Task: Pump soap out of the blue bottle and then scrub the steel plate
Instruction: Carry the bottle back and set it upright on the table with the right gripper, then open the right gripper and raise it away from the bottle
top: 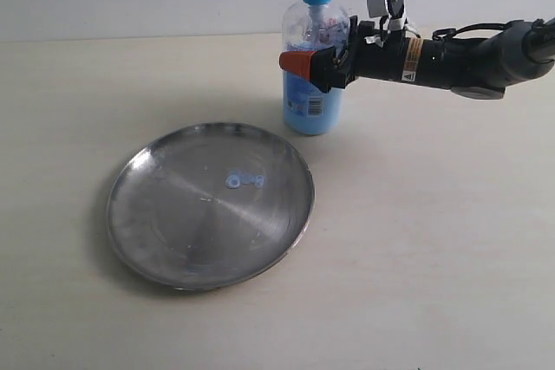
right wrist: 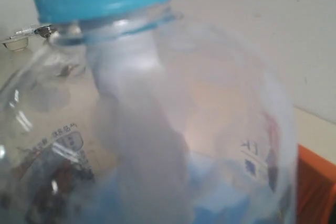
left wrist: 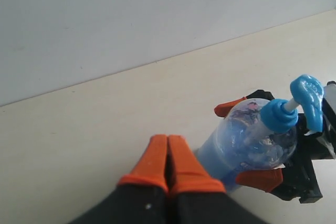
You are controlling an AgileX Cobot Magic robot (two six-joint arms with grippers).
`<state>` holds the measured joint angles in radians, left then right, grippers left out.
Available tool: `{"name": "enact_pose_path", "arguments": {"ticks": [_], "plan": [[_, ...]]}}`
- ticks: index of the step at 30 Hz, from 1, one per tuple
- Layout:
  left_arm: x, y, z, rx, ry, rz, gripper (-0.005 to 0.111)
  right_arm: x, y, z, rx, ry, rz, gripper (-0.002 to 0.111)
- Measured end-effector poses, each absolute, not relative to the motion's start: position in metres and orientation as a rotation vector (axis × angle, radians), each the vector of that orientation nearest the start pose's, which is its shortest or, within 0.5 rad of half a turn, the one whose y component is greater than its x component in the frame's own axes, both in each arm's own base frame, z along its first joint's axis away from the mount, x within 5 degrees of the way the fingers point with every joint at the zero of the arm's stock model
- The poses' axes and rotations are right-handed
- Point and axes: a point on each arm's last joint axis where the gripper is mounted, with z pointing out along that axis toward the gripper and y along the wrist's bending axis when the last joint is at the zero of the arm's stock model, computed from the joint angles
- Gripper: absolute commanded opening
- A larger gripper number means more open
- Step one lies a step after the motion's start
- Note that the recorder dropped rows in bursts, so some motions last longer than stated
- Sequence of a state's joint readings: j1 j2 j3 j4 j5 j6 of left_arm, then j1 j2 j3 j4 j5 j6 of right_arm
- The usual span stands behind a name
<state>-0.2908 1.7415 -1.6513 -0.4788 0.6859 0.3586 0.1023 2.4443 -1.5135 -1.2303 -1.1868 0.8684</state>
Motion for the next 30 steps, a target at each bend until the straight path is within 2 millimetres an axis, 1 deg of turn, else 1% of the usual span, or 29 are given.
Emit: {"name": "enact_pose_path", "arguments": {"ticks": [8,12,18,23,26,30], "plan": [[0.382,-0.142,0.365,0.460,2.167,-0.501,0.000,0.458,0.127,0.111,-0.876,1.544,0.978,0.105],[0.382,-0.142,0.365,0.460,2.167,-0.501,0.000,0.458,0.126,0.123,-0.900,1.553,0.938,0.105],[0.382,-0.142,0.365,0.459,2.167,-0.502,0.000,0.459,0.120,0.151,-0.912,1.538,0.888,0.105],[0.382,-0.143,0.365,0.452,2.165,-0.519,0.000,0.458,0.103,0.182,-0.900,1.548,0.857,0.105],[0.382,-0.143,0.365,0.449,2.165,-0.527,0.000,0.455,0.096,0.198,-0.910,1.572,0.850,0.105],[0.382,-0.144,0.365,0.448,2.164,-0.531,0.000,0.446,0.095,0.214,-0.966,1.623,0.863,0.105]]}}
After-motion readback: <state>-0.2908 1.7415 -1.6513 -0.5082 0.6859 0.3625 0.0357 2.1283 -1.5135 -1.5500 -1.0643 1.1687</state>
